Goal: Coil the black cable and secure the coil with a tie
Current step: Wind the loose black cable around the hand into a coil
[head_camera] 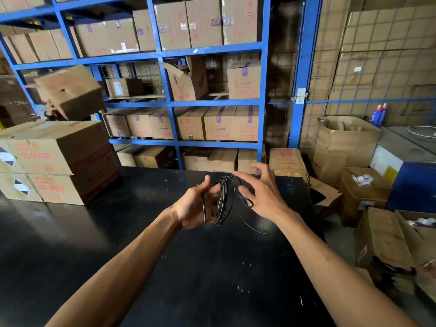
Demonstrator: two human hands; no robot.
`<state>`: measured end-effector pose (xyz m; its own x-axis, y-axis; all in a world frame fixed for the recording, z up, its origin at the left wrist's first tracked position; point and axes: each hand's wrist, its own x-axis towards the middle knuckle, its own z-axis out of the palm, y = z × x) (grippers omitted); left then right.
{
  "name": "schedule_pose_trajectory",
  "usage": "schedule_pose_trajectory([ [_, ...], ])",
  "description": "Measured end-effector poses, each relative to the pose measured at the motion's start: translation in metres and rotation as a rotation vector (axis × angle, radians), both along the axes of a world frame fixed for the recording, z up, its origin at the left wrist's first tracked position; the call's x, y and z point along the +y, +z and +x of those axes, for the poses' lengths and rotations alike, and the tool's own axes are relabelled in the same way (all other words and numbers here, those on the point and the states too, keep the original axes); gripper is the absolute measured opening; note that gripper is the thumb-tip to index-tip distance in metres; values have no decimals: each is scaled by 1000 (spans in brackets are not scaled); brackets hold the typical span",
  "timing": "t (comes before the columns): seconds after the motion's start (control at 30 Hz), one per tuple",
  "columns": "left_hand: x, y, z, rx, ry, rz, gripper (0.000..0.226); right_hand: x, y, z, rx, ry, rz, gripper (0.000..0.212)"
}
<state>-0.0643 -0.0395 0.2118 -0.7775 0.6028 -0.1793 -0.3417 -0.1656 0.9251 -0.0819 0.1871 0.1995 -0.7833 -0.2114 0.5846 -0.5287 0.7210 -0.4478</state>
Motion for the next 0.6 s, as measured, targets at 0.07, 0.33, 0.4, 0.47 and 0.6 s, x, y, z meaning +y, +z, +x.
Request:
schedule_pose_trajectory([
  [0.07, 0, -1, 0, 4, -8, 4, 64, -1, 1, -2, -86, -11, -60, 26],
  [0.33, -3, 8, -11, -20, 243, 331, 53, -1, -45, 28, -380, 172, 110, 15],
  [0.4, -9, 18, -17, -3, 321, 368, 52, -2, -68, 44, -496, 241, 131, 24],
  [0.47, -14, 23, -20, 20, 360, 375, 56, -4, -90, 58, -588, 278, 122, 29],
  [0.6, -9, 22, -17, 18, 346, 440, 60, -14, -110, 73, -706, 288, -36, 27],
])
